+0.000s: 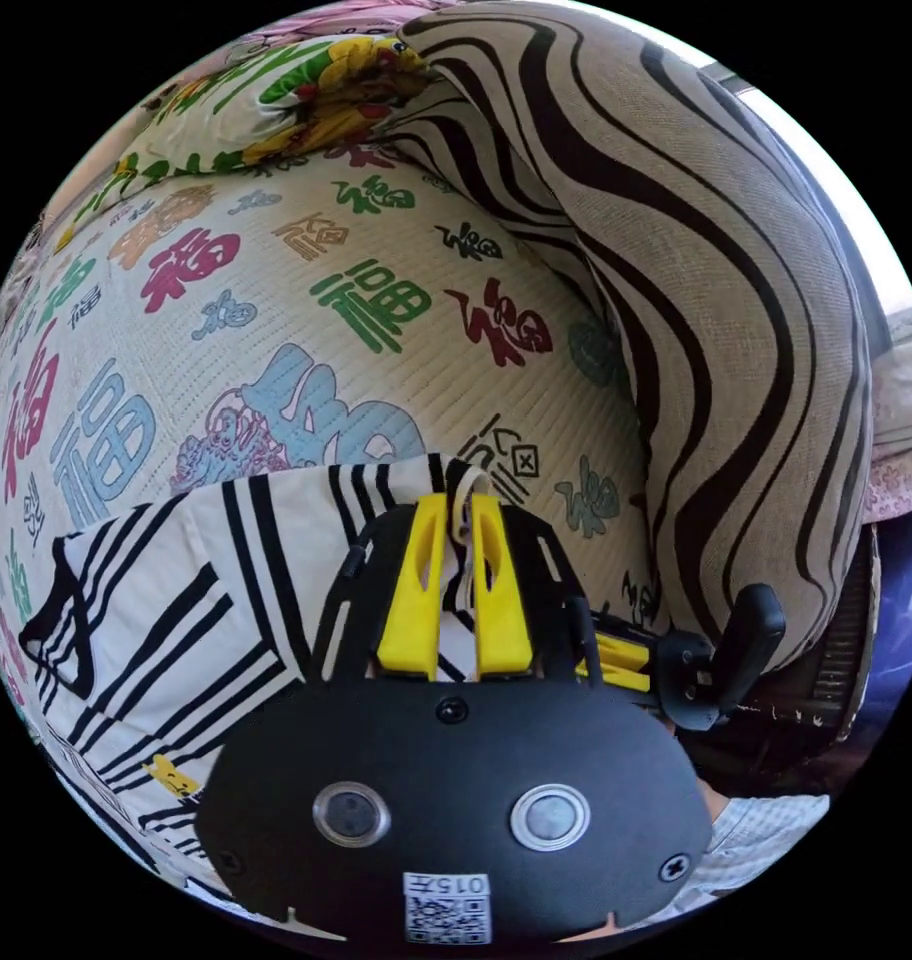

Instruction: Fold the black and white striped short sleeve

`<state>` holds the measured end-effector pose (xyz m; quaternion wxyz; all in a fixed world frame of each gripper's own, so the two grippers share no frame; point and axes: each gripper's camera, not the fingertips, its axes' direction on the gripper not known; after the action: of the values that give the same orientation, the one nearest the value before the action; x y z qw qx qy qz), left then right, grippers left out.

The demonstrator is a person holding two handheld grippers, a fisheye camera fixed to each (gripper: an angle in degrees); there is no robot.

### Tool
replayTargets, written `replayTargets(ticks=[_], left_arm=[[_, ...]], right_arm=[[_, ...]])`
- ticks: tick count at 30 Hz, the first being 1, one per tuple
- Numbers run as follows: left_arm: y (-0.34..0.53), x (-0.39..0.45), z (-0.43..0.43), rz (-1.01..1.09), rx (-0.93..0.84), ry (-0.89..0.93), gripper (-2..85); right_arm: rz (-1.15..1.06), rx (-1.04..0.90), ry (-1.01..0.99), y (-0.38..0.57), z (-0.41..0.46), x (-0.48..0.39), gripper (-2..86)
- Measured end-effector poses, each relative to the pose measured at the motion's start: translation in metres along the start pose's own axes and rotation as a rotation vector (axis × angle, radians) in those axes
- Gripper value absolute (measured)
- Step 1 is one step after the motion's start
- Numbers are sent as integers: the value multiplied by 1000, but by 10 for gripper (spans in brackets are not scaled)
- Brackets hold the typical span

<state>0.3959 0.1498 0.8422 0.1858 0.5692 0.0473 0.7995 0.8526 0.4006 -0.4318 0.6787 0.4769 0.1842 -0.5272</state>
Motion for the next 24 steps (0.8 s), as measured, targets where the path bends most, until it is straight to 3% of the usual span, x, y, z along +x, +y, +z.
replayTargets(ticks=[7, 14, 17, 24], left_arm=[[3, -40, 49, -90, 55, 101, -7], [51, -84, 76, -175, 103, 275, -8], [67, -85, 83, -158, 93, 272, -8], [81, -89, 88, -139, 85, 219, -8]], right_arm=[[-14, 24, -1, 9, -17, 18, -4], [-12, 162, -60, 28, -46, 32, 30], [-28, 49, -91, 6, -22, 33, 75], [-68, 41, -73, 19, -24, 25, 7]])
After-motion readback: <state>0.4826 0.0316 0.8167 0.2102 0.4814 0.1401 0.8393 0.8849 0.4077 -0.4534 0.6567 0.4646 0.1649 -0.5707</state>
